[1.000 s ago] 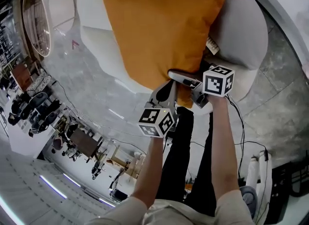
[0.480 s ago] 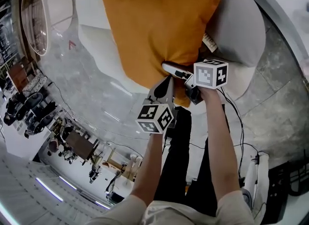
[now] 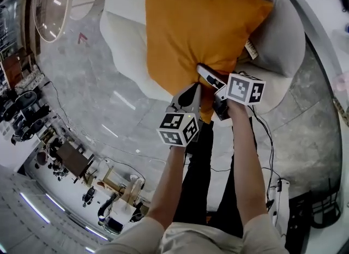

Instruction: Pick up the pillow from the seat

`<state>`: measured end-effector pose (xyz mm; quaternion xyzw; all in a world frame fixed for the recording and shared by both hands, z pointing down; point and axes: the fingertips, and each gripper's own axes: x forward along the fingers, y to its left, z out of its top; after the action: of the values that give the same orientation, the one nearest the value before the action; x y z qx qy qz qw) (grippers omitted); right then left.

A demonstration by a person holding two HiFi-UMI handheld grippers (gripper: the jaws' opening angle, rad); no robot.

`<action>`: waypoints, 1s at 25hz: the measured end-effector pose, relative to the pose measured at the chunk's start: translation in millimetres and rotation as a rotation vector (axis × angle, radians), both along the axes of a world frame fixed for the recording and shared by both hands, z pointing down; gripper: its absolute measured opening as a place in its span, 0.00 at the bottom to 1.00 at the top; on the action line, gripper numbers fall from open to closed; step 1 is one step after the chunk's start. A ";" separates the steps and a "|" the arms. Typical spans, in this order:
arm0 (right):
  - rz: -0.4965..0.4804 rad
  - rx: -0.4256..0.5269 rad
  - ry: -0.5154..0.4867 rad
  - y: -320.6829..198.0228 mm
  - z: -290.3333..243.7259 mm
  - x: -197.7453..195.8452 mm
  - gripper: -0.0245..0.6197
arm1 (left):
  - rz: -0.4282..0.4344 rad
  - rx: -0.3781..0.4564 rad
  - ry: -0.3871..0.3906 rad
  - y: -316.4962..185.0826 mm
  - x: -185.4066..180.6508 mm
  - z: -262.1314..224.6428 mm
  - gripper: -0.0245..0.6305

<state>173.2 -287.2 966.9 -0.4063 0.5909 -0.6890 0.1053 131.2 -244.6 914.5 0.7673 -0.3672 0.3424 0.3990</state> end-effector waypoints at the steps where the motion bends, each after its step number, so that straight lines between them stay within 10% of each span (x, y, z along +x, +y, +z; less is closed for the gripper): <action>1: 0.011 -0.004 0.017 0.0 -4.6 -2.6 0.59 | -0.003 0.004 0.006 -1.1 -4.3 -4.8 0.05; 25: -0.141 0.001 0.491 33.7 -165.6 -59.2 0.51 | 0.071 0.139 0.106 -8.3 -89.1 -174.8 0.05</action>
<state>114.0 -253.4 801.2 -0.5191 0.6260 -0.5751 -0.0892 42.1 -252.9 739.7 0.8227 -0.3411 0.2889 0.3512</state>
